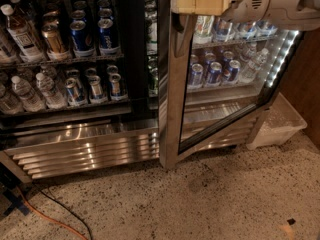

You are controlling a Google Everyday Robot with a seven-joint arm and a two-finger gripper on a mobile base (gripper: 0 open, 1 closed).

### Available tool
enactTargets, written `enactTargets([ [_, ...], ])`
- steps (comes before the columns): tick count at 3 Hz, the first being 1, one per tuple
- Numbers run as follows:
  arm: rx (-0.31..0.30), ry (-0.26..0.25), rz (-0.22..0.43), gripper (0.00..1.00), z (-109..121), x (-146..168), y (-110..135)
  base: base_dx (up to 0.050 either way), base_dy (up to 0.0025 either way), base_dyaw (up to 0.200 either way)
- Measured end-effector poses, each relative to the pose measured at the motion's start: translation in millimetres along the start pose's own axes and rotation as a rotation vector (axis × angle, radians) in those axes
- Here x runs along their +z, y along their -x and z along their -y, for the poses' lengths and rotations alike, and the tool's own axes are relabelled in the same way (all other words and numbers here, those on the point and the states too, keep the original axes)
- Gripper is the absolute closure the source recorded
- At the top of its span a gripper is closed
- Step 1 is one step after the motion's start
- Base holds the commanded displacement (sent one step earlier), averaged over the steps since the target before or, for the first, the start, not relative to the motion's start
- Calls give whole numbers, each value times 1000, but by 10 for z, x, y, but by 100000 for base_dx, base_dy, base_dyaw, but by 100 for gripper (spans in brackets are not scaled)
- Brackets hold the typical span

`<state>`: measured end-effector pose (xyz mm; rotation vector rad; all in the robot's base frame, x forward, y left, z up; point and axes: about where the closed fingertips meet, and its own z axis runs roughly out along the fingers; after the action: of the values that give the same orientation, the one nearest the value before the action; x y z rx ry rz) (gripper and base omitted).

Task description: Open right fridge door

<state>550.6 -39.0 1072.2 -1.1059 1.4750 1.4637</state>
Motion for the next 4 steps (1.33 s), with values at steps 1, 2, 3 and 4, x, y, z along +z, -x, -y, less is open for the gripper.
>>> enactTargets([
  [1,46,-101,-46,12,15,-97,-53,0,0,0],
  [2,50,-111,-47,15,-19,-92,-46,0,0,0],
  [3,50,-111,-47,38,-37,-38,-16,0,0,0],
  [4,56,-199,-78,61,-150,-42,59,0,0,0],
])
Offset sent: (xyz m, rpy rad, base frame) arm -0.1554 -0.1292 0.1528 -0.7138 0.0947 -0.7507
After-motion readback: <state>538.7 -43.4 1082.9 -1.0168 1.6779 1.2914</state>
